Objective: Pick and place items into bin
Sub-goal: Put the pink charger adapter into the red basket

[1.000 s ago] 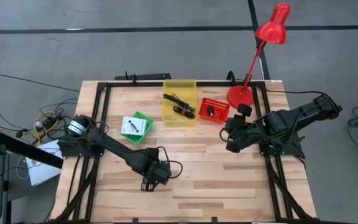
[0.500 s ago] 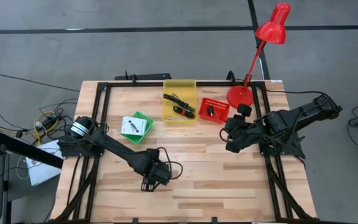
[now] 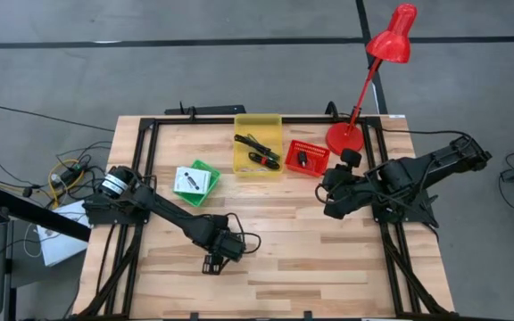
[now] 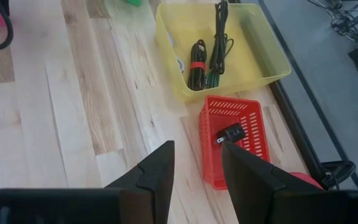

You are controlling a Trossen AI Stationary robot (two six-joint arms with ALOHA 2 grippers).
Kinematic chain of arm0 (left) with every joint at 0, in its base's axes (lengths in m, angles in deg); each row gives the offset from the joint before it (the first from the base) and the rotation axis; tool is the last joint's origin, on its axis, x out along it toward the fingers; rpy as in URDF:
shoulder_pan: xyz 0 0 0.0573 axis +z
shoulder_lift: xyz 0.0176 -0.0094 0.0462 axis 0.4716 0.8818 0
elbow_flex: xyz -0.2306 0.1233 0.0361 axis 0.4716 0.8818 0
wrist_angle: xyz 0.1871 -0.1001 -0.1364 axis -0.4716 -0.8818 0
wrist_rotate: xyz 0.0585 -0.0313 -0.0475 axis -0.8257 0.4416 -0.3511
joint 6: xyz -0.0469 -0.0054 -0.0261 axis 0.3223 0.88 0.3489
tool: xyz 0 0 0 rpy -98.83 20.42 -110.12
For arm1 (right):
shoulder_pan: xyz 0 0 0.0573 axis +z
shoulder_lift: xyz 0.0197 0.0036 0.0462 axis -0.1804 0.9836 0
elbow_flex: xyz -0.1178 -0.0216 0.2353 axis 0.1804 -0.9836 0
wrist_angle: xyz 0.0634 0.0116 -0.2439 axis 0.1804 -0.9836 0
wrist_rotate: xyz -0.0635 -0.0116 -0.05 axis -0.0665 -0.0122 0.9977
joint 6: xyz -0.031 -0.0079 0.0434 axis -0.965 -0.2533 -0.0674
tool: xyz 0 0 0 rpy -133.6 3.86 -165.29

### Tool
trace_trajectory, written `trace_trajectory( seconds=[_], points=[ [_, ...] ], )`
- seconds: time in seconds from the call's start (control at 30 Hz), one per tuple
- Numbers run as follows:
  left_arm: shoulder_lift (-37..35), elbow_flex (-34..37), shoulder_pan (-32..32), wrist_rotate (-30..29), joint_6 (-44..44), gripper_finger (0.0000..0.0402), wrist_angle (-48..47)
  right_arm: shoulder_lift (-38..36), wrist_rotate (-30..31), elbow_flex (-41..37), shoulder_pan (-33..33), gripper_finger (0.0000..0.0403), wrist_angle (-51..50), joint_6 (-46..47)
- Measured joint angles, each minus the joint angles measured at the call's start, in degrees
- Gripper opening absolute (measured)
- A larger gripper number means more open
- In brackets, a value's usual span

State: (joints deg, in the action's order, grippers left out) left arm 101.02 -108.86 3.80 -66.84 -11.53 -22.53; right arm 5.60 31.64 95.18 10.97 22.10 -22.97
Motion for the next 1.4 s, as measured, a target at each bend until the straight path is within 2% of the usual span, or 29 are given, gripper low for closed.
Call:
trace_trajectory(
  seconds=[0.43,0.57,0.77,1.03,1.2,1.4],
  points=[
    [0.0,0.0,0.8,1.0,-1.1,0.0239,0.0,0.0,0.0,0.0,0.0,0.0129,0.9,0.0],
    [0.0,0.0,0.8,1.1,-1.4,0.0213,0.0,0.0,0.0,0.0,0.0,0.0129,0.9,-0.1],
    [0.0,0.0,1.1,2.1,-1.9,0.0141,0.0,0.0,0.0,0.0,0.0,0.0129,0.9,-0.1],
    [0.0,-1.5,1.5,2.9,-3.4,0.0136,-0.4,0.0,0.1,0.0,0.0,0.0129,0.9,-0.2],
    [0.0,-5.0,2.1,0.0,-6.5,0.0140,-3.2,0.0,0.1,0.0,0.0,0.0129,0.9,-0.8],
    [0.0,-10.7,5.2,-7.3,-12.2,0.0138,-8.6,0.0,0.0,0.0,0.0,0.0129,0.6,-1.2]
  ],
)
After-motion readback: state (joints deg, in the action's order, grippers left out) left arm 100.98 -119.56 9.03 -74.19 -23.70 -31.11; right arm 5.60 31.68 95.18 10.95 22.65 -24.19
